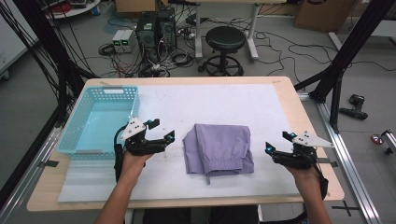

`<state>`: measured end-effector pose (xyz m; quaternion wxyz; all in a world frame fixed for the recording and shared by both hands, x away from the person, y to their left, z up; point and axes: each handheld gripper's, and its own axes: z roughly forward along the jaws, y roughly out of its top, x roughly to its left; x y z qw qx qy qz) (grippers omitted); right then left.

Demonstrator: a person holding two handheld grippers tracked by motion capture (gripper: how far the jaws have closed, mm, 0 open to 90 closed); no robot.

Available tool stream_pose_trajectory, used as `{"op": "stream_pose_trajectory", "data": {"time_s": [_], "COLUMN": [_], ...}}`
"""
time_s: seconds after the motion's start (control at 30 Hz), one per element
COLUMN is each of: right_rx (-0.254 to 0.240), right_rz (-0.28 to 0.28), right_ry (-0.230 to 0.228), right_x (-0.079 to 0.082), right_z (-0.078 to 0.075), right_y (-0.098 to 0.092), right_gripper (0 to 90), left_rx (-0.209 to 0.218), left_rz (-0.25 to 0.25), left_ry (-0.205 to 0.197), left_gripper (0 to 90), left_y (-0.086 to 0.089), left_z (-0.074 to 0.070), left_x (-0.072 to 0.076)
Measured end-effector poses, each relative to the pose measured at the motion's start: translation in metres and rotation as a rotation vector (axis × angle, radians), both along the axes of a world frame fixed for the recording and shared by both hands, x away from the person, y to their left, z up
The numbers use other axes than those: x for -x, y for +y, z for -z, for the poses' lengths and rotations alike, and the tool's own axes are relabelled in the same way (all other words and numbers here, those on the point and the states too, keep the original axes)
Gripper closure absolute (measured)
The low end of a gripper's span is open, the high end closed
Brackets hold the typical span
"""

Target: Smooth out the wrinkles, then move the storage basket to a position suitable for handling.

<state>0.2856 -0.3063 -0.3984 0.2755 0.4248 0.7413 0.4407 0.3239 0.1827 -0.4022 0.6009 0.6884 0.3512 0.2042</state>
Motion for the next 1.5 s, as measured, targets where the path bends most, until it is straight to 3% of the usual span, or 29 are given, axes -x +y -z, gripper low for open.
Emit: {"op": "stream_pose_trajectory", "data": {"time_s": [0.47, 0.73, 0.97, 1.37, 1.5], "right_rx": [-0.063, -0.059, -0.057, -0.070, -0.063], "right_rz": [0.048, 0.068, 0.061, 0.063, 0.057], "right_ry": [-0.025, -0.019, -0.024, -0.014, -0.010], "right_x": [0.007, 0.008, 0.010, 0.010, 0.009], "right_z": [-0.006, -0.004, -0.003, -0.002, -0.001], "right_y": [-0.021, -0.027, -0.027, -0.029, -0.028], "right_gripper": [20.5, 20.5, 20.5, 20.5, 20.5], "left_rx": [0.014, 0.007, 0.019, 0.007, 0.005], "left_rz": [-0.026, -0.058, -0.116, -0.218, -0.263], "left_ry": [-0.020, -0.030, -0.040, -0.039, -0.039], "left_gripper": [19.1, 19.2, 19.5, 20.2, 20.5], "left_y": [0.019, 0.040, 0.057, 0.103, 0.127], "left_z": [-0.015, -0.019, -0.023, -0.027, -0.023], "left_x": [0.005, 0.010, 0.015, 0.017, 0.019]}}
